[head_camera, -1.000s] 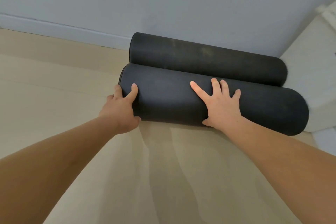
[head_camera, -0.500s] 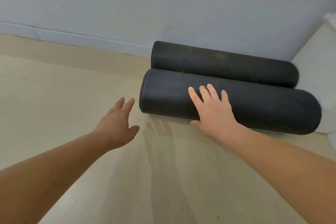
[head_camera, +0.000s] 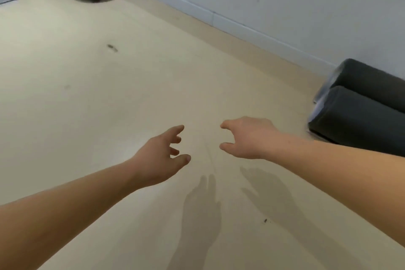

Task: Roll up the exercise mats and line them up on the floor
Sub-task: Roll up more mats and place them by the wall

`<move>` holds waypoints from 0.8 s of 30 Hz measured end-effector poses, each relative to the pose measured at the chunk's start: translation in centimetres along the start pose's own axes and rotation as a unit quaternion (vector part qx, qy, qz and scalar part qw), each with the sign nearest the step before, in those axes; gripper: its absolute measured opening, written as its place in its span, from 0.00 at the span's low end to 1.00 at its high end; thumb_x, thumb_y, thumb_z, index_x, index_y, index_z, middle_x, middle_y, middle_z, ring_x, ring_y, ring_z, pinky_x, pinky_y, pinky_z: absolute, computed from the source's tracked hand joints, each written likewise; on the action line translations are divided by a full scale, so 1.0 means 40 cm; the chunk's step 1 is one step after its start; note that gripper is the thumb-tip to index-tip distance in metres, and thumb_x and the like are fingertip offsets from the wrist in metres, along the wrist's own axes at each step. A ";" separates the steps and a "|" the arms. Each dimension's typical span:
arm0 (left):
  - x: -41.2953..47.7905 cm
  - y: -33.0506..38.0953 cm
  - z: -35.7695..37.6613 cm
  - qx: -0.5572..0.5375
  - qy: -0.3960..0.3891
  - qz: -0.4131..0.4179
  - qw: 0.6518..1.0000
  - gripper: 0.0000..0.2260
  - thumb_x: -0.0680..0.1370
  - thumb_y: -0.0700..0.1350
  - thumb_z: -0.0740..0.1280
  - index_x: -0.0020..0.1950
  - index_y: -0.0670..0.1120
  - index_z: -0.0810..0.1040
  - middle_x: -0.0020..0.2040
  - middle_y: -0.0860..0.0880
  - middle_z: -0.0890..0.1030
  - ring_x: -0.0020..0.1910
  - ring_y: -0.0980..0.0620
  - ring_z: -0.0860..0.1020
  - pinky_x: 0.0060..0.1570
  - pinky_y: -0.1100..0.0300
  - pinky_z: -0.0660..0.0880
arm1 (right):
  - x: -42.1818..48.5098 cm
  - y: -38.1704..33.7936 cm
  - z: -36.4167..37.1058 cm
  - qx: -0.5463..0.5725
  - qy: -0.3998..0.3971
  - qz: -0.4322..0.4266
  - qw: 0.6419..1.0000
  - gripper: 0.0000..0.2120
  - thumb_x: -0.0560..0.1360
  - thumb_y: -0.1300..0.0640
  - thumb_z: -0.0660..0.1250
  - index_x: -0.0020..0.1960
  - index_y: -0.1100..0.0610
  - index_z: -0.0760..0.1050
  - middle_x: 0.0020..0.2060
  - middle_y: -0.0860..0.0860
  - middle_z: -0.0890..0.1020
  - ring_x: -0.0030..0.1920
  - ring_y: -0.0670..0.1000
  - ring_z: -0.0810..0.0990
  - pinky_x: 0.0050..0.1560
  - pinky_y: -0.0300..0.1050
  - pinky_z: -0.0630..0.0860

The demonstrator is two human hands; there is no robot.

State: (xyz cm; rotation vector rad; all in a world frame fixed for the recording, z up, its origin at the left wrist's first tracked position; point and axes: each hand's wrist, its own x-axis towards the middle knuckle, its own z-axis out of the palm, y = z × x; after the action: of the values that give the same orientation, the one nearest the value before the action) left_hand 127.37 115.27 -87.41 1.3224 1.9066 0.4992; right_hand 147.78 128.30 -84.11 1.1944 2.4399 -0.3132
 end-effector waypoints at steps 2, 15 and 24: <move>-0.076 -0.108 -0.066 -0.033 0.029 -0.031 0.999 0.36 0.79 0.53 0.74 0.83 0.61 0.59 0.68 0.60 0.74 0.61 0.61 0.79 0.60 0.56 0.80 | 0.029 -0.133 -0.030 -0.030 -0.005 -0.038 0.999 0.28 0.81 0.37 0.60 0.79 0.44 0.63 0.68 0.47 0.77 0.67 0.55 0.77 0.60 0.52 0.76; -0.565 -0.640 -0.261 -0.169 0.241 -0.271 0.916 0.35 0.82 0.55 0.69 0.85 0.58 0.56 0.76 0.54 0.71 0.65 0.54 0.79 0.63 0.53 0.77 | 0.099 -0.995 0.095 -0.035 -0.060 -0.242 0.968 0.23 0.82 0.41 0.61 0.74 0.47 0.71 0.65 0.45 0.79 0.63 0.53 0.79 0.54 0.48 0.74; -0.829 -0.805 -0.406 -0.011 0.358 -0.341 0.869 0.33 0.82 0.50 0.70 0.85 0.51 0.59 0.81 0.52 0.66 0.79 0.49 0.67 0.77 0.50 0.66 | 0.056 -1.259 0.236 0.126 -0.119 -0.316 0.933 0.27 0.79 0.38 0.64 0.76 0.43 0.68 0.60 0.44 0.80 0.62 0.50 0.79 0.63 0.52 0.76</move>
State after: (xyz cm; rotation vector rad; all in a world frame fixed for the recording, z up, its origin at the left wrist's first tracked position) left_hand 101.11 73.93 -86.97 0.3498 2.7746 0.6827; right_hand 109.03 95.74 -92.39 0.3774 2.5454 -0.9197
